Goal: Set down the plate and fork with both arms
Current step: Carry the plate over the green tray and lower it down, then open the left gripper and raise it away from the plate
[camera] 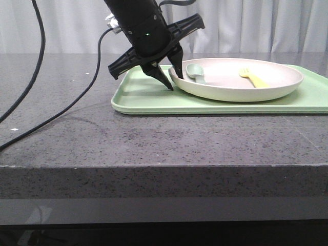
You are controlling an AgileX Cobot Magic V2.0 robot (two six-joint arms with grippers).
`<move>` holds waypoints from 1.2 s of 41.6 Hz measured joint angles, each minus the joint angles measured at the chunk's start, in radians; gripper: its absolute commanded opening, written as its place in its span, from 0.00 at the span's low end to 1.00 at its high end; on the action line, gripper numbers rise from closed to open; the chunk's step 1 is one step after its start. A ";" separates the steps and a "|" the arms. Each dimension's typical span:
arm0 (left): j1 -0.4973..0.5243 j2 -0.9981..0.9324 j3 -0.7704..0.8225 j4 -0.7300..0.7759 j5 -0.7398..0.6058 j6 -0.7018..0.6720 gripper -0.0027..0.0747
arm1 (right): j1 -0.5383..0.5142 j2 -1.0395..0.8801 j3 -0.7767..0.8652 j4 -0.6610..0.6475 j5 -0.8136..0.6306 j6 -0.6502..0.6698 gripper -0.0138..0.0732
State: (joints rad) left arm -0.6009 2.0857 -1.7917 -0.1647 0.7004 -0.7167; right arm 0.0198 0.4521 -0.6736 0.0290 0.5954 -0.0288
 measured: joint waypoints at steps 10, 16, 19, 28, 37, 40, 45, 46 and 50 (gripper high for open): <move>0.000 -0.056 -0.003 0.100 0.070 0.107 0.39 | 0.000 0.000 0.000 0.000 0.000 0.000 0.82; 0.002 -0.158 -0.006 0.238 0.152 0.196 0.39 | 0.000 0.000 0.000 0.000 0.000 0.000 0.82; 0.009 -0.218 -0.008 0.269 0.214 0.303 0.39 | 0.000 0.000 0.000 0.000 0.000 0.000 0.82; 0.103 -0.359 -0.008 0.221 0.376 0.656 0.39 | 0.000 0.000 0.000 0.000 0.000 0.000 0.82; 0.328 -0.527 0.133 -0.126 0.381 0.978 0.39 | 0.000 0.000 0.000 0.000 0.000 0.000 0.82; 0.363 -0.598 0.211 -0.158 0.343 1.014 0.39 | 0.000 0.000 0.000 0.000 0.000 0.000 0.82; 0.372 -0.742 0.356 -0.169 0.260 1.034 0.39 | 0.000 0.000 0.000 0.000 0.000 0.000 0.82; 0.372 -0.776 0.390 -0.171 0.246 1.035 0.39 | 0.000 0.000 0.000 0.000 0.000 0.000 0.82; 0.372 -0.887 0.508 -0.176 0.217 1.036 0.39 | 0.000 0.000 0.000 0.000 0.000 0.000 0.82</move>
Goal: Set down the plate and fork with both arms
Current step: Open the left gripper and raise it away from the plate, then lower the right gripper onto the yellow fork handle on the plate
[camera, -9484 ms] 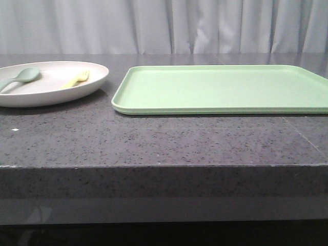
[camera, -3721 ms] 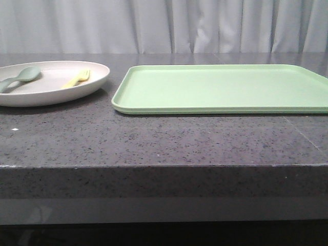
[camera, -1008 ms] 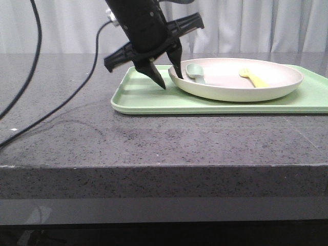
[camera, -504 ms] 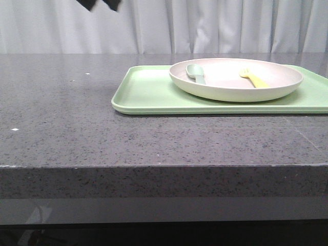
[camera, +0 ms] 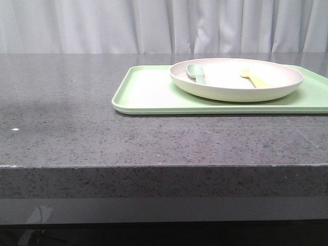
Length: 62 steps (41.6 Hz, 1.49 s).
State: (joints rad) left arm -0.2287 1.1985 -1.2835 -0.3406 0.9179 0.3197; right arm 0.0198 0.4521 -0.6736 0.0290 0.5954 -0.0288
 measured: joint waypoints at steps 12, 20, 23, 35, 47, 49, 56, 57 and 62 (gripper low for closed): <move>0.000 -0.268 0.241 0.116 -0.011 -0.104 0.36 | 0.000 0.000 0.000 0.002 0.000 0.000 0.82; 0.000 -0.379 0.301 0.190 -0.005 -0.209 0.36 | 0.002 0.038 -0.035 0.086 0.063 -0.002 0.82; 0.000 -0.406 0.316 0.195 0.015 -0.221 0.36 | 0.013 0.088 -0.081 0.138 0.130 -0.035 0.82; -0.108 -0.440 0.325 0.233 0.040 -0.244 0.36 | 0.114 0.392 -0.270 0.273 0.338 -0.214 0.70; -0.202 -0.440 0.325 0.480 0.075 -0.463 0.36 | 0.164 0.744 -0.496 0.273 0.440 -0.223 0.66; -0.205 -0.440 0.325 0.484 0.075 -0.473 0.36 | 0.164 0.799 -0.540 0.266 0.444 -0.217 0.66; -0.205 -0.440 0.325 0.491 0.075 -0.480 0.36 | 0.167 0.983 -0.712 0.211 0.485 -0.148 0.66; -0.205 -0.440 0.325 0.491 0.075 -0.480 0.36 | 0.172 1.005 -0.734 0.196 0.496 -0.135 0.66; -0.205 -0.440 0.325 0.493 0.075 -0.481 0.36 | 0.197 1.126 -0.859 0.115 0.539 -0.057 0.66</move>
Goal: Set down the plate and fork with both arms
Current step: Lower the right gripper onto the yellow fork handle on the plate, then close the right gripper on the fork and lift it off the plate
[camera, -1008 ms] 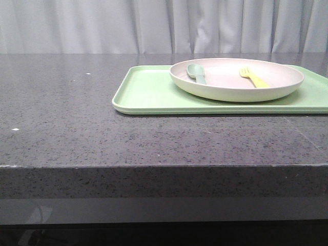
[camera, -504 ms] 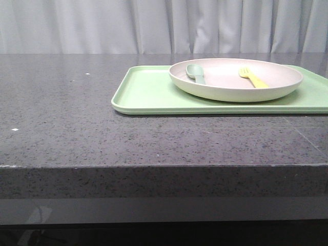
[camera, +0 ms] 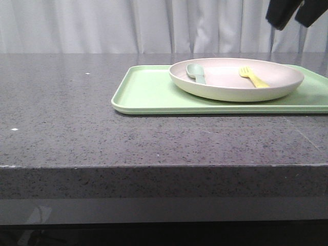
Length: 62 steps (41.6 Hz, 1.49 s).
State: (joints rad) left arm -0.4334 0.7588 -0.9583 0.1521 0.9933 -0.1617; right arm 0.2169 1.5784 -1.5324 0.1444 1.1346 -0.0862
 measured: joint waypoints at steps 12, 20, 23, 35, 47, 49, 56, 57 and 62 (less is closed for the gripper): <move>0.000 0.000 0.000 0.000 0.000 0.000 0.36 | 0.031 0.259 -0.258 -0.120 0.094 0.181 0.66; 0.000 0.000 0.000 0.000 0.000 0.000 0.36 | 0.031 0.405 -0.390 -0.129 0.098 0.206 0.66; 0.000 0.000 0.000 0.000 0.000 0.000 0.36 | 0.031 0.447 -0.426 -0.129 0.100 0.215 0.66; 0.000 0.000 0.000 0.002 0.000 0.000 0.36 | -0.002 0.499 -0.453 -0.129 0.102 0.247 0.66; 0.000 0.000 0.000 0.002 0.000 0.000 0.36 | -0.015 0.517 -0.453 -0.100 0.102 0.250 0.66; 0.000 0.000 0.000 0.002 0.000 0.000 0.36 | -0.015 0.526 -0.453 -0.088 0.102 0.250 0.65; 0.000 0.000 0.000 0.002 0.000 0.000 0.36 | -0.015 0.538 -0.455 -0.065 0.102 0.255 0.47; 0.000 0.000 0.000 0.002 0.000 0.000 0.36 | -0.016 0.539 -0.455 -0.062 0.102 0.255 0.45; 0.000 0.000 0.000 0.002 0.000 0.000 0.36 | -0.016 0.539 -0.455 -0.047 0.102 0.255 0.39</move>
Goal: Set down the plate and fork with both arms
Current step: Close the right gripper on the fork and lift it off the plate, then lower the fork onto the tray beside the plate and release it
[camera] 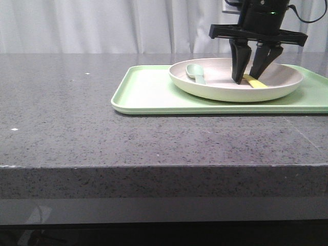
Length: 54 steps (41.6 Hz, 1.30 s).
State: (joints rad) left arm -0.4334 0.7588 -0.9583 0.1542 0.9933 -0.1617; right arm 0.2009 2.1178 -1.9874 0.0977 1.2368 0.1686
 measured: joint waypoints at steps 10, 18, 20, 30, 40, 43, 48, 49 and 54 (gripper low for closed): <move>0.000 0.000 0.000 0.000 0.000 0.000 0.36 | 0.002 0.000 0.000 0.008 -0.002 0.000 0.28; 0.000 0.000 0.000 0.000 0.000 -0.002 0.36 | 0.002 0.000 -0.002 0.009 -0.002 0.000 0.27; 0.000 0.000 0.000 0.000 0.000 0.000 0.36 | 0.002 0.000 -0.002 0.009 -0.002 -0.002 0.27; 0.000 0.000 0.000 0.002 0.000 0.000 0.36 | -0.009 -0.076 -0.002 -0.017 0.001 -0.027 0.27; 0.000 0.000 0.000 0.010 0.000 0.000 0.36 | -0.090 -0.200 0.021 -0.017 0.002 -0.042 0.27; 0.000 0.000 0.000 0.010 0.000 0.000 0.36 | -0.127 -0.225 0.058 -0.017 0.003 -0.054 0.27; 0.000 0.000 0.000 0.010 0.000 0.000 0.36 | -0.183 -0.235 0.134 -0.022 0.004 -0.065 0.27; 0.000 0.000 0.000 0.010 0.000 0.000 0.36 | -0.196 -0.235 0.153 -0.022 0.004 -0.065 0.27; 0.000 0.000 0.000 0.010 0.000 0.000 0.36 | -0.234 -0.229 0.219 -0.026 0.004 -0.082 0.27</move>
State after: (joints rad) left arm -0.4334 0.7588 -0.9583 0.1637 0.9933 -0.1621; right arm -0.0328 1.8891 -1.7684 0.0712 1.2411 0.0865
